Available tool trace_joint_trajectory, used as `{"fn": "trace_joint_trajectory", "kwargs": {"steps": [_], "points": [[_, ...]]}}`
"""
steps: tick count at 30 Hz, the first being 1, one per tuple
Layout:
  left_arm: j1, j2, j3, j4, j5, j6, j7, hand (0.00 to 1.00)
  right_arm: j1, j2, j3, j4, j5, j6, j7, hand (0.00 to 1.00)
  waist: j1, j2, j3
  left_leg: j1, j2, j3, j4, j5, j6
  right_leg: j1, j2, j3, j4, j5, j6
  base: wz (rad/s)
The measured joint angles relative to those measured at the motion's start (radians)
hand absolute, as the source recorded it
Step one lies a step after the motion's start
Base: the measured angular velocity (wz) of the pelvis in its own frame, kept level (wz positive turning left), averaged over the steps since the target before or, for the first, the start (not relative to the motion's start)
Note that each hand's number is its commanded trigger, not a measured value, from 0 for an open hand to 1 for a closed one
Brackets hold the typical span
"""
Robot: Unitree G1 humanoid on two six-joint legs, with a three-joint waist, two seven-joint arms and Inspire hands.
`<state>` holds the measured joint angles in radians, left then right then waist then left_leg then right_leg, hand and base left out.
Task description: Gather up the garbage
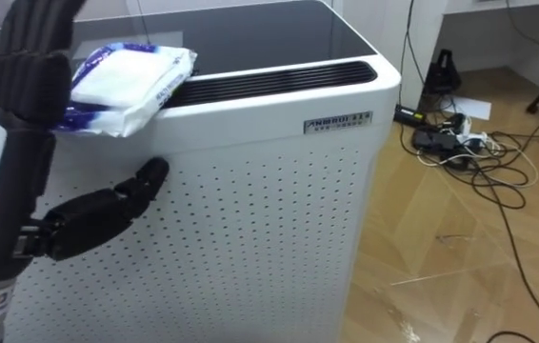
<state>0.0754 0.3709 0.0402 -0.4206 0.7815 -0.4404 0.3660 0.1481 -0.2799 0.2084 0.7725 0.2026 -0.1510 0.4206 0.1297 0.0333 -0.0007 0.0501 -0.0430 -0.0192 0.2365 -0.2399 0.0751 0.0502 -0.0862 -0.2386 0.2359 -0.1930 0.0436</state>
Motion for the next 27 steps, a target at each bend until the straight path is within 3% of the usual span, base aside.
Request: {"fn": "trace_joint_trajectory", "kwargs": {"steps": [2,5,8,12,17,27], "points": [[0.000,0.022,0.000,0.000,0.030,0.004,-0.006,0.00,-0.002,-0.007,-0.006,-0.005,-0.007,0.000,0.001,1.00,0.001,0.010,0.0050,0.003,-0.001,-0.004,-0.003,0.001,0.000,0.004,0.000,-0.004,0.000,0.001,-0.001,0.06],[0.000,0.066,0.001,0.000,0.067,0.005,-0.007,0.00,-0.005,-0.020,-0.006,-0.005,-0.011,0.000,0.005,1.00,-0.002,0.021,0.0049,0.000,-0.001,-0.011,-0.011,0.002,-0.002,0.004,0.000,-0.012,0.000,0.001,-0.002,0.07],[0.001,0.088,0.001,-0.003,0.085,0.005,-0.007,0.00,-0.005,-0.033,-0.006,-0.005,-0.012,0.000,0.006,1.00,-0.001,0.032,0.0084,0.001,-0.001,-0.012,-0.016,0.006,-0.003,0.004,0.001,-0.014,-0.002,0.002,-0.003,0.00],[0.005,0.092,0.002,-0.015,0.085,0.005,-0.007,0.00,-0.005,-0.046,-0.006,-0.005,-0.012,0.000,0.008,1.00,0.002,0.041,0.0086,-0.002,-0.001,-0.013,-0.016,0.006,-0.003,0.001,0.000,-0.015,-0.003,0.002,-0.003,0.00],[0.006,0.127,0.002,-0.025,0.084,0.005,-0.007,0.00,-0.005,-0.051,-0.006,-0.004,-0.012,0.000,0.010,1.00,0.002,0.044,0.0066,-0.002,-0.002,-0.013,-0.011,0.008,-0.003,0.004,-0.001,-0.017,-0.010,0.002,-0.002,0.00],[0.015,0.129,0.001,-0.025,0.058,0.027,-0.043,0.00,-0.005,-0.052,-0.005,-0.005,-0.013,0.004,0.010,1.00,-0.009,0.052,0.0066,0.014,-0.002,-0.012,-0.016,0.009,-0.003,0.019,-0.002,-0.024,-0.013,0.002,-0.002,0.00]]}}
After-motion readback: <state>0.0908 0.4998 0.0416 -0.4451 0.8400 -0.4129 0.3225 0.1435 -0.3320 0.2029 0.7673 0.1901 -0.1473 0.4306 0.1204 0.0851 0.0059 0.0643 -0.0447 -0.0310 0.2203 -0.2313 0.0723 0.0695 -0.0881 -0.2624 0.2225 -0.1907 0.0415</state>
